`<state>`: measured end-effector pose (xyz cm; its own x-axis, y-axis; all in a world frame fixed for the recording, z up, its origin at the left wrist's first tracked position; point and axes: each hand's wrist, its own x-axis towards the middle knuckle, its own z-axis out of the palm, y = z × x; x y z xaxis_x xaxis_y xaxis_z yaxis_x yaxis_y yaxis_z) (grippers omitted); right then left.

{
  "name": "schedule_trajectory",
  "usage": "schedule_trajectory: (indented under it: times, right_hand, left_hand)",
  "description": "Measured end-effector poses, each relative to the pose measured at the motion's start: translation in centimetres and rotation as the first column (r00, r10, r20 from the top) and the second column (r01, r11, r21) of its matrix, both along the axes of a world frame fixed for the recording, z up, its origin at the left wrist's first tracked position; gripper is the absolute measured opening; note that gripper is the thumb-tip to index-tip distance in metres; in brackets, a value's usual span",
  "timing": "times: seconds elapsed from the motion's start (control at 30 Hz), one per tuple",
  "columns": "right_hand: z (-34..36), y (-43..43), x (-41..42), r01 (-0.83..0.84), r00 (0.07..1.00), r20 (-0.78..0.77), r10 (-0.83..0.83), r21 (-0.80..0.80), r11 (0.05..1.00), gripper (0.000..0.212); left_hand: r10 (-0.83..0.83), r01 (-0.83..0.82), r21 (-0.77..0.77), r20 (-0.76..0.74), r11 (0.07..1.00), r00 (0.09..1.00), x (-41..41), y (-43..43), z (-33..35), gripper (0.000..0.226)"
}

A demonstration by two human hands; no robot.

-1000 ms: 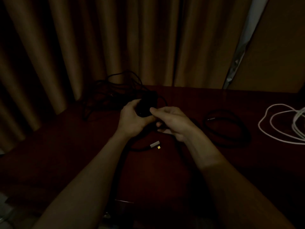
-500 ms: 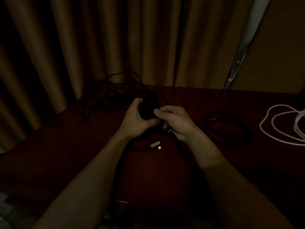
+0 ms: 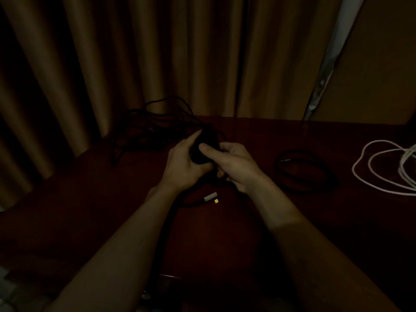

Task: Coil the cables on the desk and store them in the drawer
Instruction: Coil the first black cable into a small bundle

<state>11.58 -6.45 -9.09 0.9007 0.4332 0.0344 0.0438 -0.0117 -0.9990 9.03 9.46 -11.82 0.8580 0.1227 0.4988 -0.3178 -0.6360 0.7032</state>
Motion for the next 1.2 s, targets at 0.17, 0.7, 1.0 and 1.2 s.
schedule_trajectory:
  times: [0.17,0.7,1.0,1.2]
  right_hand:
    - [-0.3,0.3,-0.2,0.044,0.999,0.001,-0.044,0.017,0.999,0.034]
    - [-0.5,-0.5,1.3,0.137,0.989,-0.055,-0.136,0.01,0.991,0.039]
    - [-0.6,0.4,1.0,0.155,0.988,0.029,-0.154,-0.084,0.984,0.046]
    - [0.8,-0.1,0.6,-0.007,0.996,0.085,0.034,-0.299,0.954,0.04]
  left_hand:
    - [-0.07,0.066,-0.038,-0.113,0.997,0.991,-0.4,-0.4,0.4,0.084]
    - [0.019,-0.031,-0.123,-0.098,0.992,0.995,0.1,-0.4,0.2,0.053]
    - [0.149,-0.148,-0.05,0.011,0.988,0.989,-0.4,-0.8,0.5,0.049]
    - [0.139,-0.139,-0.031,-0.006,0.99,0.99,-0.2,-0.5,0.3,0.056]
